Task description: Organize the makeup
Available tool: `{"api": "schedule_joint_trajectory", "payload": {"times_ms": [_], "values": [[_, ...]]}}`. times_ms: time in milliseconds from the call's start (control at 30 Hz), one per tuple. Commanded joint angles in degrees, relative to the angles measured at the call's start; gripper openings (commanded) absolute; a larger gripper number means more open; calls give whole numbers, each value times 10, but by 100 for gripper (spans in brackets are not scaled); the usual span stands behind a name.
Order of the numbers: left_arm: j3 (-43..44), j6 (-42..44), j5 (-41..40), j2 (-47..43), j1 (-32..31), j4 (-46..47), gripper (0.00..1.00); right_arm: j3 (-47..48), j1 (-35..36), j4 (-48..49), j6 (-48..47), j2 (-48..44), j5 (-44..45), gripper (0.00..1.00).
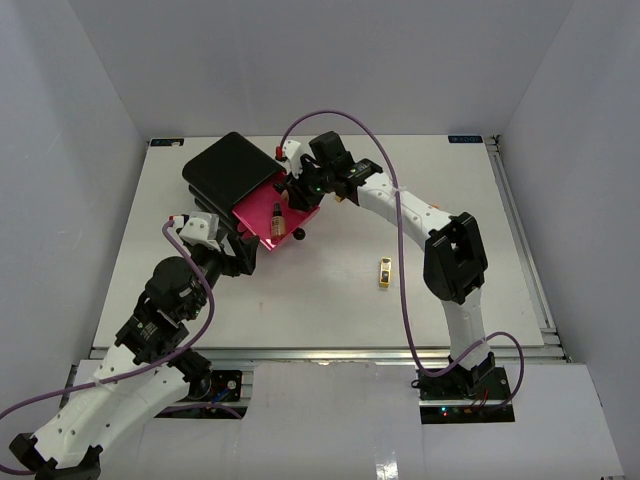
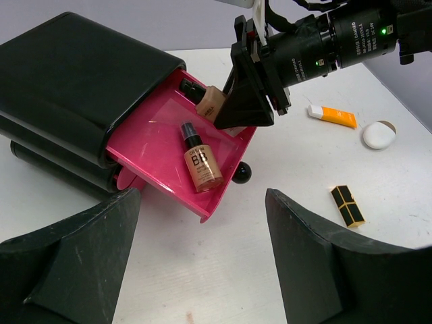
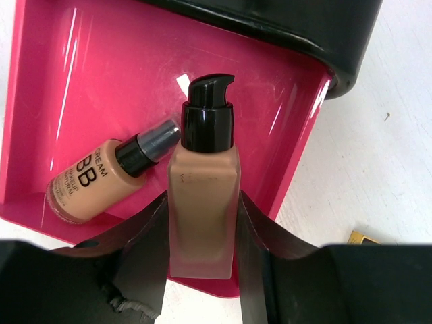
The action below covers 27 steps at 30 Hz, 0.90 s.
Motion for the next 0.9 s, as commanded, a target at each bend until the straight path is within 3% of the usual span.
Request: {"api": "schedule_joint_trajectory", "payload": {"times_ms": [0,300,500,600,733,867], "values": [[-3,4,-1,-5,3,6,86,17,6,32,9,-6,19,43],[-9,11,7,-6,3,15,86,7,11,32,1,-35,25,72],[-25,33,92,0,3,40,87,-33,1,7,-60,-131,-4,75],[-27,42,180,21,3,53,86,-116,-37,-6,-100,-223,-88,74],[-15,41,307,105,3,65,78,-282,-132,-3,-163,-360,-325,63],[37,31,331,237,-19,45,61,-481,-225,15,-240,-521,-432,57]]}}
